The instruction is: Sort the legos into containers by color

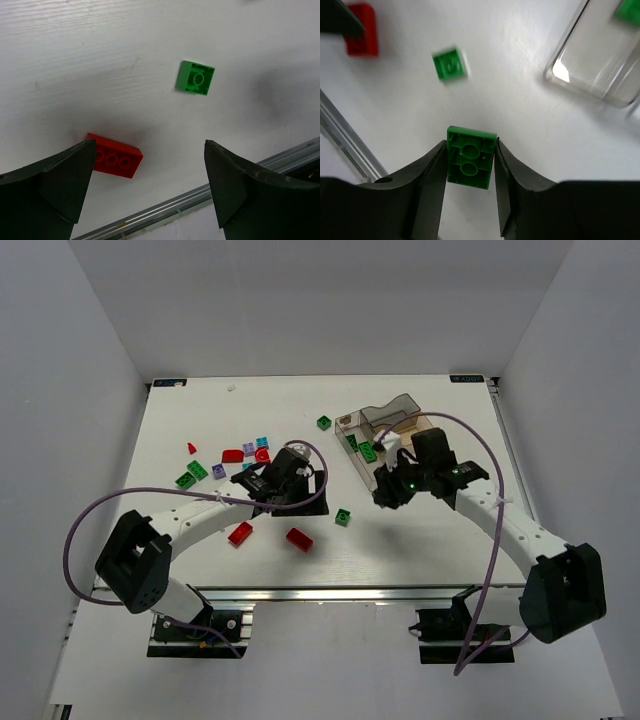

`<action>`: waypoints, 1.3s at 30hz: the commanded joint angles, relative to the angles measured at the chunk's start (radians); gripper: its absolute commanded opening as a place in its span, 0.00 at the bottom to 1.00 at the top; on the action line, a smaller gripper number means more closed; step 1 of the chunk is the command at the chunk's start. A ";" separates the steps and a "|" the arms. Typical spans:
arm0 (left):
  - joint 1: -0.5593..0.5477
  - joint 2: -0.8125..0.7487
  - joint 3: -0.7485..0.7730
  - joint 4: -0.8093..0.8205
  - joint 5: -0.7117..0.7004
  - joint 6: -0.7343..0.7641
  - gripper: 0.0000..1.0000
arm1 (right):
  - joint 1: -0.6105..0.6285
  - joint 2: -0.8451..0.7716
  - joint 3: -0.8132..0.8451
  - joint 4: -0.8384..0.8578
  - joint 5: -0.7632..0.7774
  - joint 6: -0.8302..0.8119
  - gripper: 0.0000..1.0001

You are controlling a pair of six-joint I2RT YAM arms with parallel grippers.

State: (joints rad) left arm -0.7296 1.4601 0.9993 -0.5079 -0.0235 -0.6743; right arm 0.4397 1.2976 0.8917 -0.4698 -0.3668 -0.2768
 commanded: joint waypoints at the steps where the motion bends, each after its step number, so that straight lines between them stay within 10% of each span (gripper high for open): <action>1: -0.014 0.000 0.042 0.066 0.076 0.088 0.98 | -0.004 -0.008 0.120 0.054 -0.080 -0.044 0.00; 9: -0.045 0.103 0.064 0.169 0.102 0.134 0.98 | -0.021 0.322 0.426 0.085 0.115 0.143 0.02; 18: -0.111 0.281 0.217 0.141 0.091 0.171 0.98 | -0.047 0.531 0.561 0.086 0.167 0.133 0.36; 23: -0.145 0.371 0.281 0.095 0.060 0.182 0.98 | -0.065 0.543 0.572 0.083 0.143 0.136 0.57; 33: -0.185 0.473 0.389 -0.018 -0.058 0.191 0.94 | -0.122 0.464 0.558 0.043 0.065 0.197 0.62; 39: -0.194 0.528 0.433 -0.064 -0.119 0.194 0.75 | -0.164 0.393 0.517 0.042 0.017 0.220 0.61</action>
State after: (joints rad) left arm -0.9169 1.9869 1.3865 -0.5339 -0.0841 -0.4915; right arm 0.2924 1.7634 1.4231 -0.4259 -0.3016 -0.0837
